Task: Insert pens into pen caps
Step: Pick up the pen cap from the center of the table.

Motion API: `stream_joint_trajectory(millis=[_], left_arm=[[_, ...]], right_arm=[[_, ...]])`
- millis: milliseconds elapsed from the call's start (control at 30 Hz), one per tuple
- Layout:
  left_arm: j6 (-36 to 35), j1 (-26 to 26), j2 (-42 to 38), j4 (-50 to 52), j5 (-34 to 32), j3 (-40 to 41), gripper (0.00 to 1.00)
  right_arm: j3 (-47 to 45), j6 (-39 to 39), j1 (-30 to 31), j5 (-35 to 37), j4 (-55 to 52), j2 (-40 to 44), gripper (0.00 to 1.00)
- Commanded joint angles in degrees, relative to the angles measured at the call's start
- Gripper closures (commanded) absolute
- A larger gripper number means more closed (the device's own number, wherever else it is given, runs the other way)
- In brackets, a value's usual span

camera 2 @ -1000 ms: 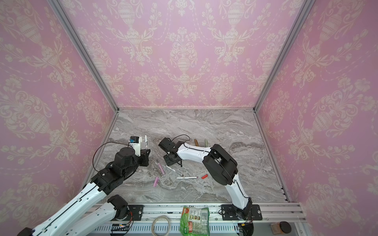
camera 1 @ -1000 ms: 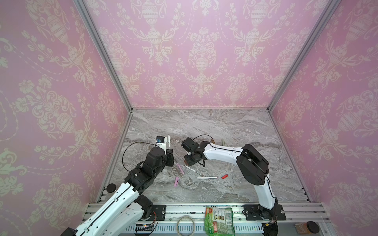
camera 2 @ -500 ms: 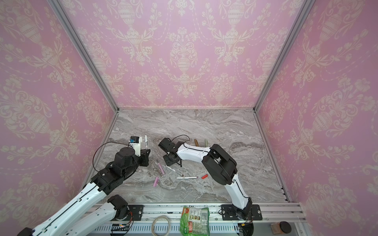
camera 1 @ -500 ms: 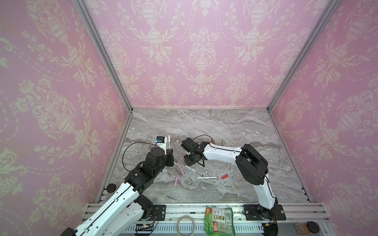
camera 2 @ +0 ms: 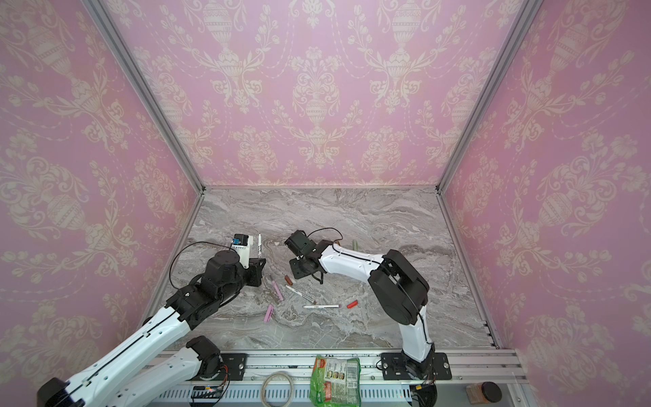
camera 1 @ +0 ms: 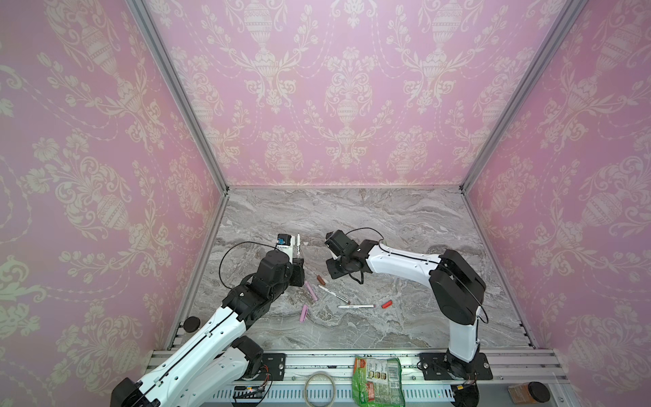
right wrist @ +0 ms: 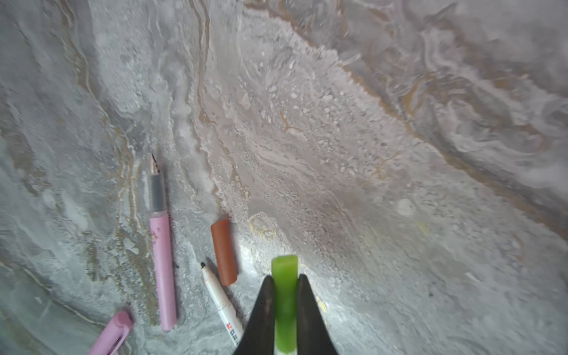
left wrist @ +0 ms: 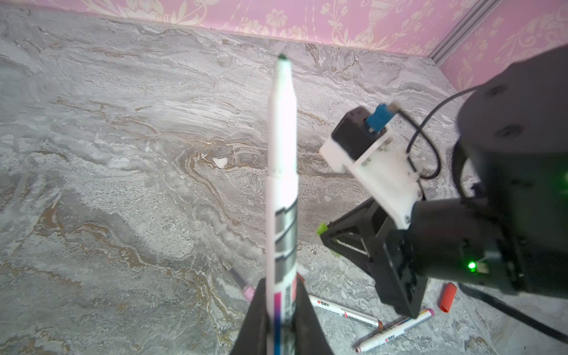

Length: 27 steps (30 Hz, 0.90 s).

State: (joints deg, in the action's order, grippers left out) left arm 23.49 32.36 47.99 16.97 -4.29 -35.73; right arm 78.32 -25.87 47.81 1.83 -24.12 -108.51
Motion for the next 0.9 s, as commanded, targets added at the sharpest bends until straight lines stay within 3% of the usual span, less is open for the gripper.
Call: stream_joint_trajectory(millis=[0, 233, 467, 867], left_arm=[[-1.09, -0.47, 2.02, -3.57, 6.12, -0.93, 1.0], [0.37, 0.52, 11.58, -11.19, 17.88, -2.13, 1.0], [2.04, 4.83, 20.31, -17.45, 21.88, -3.85, 1.0], [3.67, 9.85, 29.31, -21.61, 27.23, -8.82, 1.0]], right_arm=[[-3.06, -4.79, -2.98, -0.65, 4.34, 7.42, 1.0], [-16.59, -15.03, -11.88, -5.69, 15.89, 21.6, 1.0], [-21.7, -21.15, -17.85, -9.79, 20.27, 29.94, 1.0], [-22.6, -25.7, -18.26, -17.45, 25.78, 28.8, 1.0]])
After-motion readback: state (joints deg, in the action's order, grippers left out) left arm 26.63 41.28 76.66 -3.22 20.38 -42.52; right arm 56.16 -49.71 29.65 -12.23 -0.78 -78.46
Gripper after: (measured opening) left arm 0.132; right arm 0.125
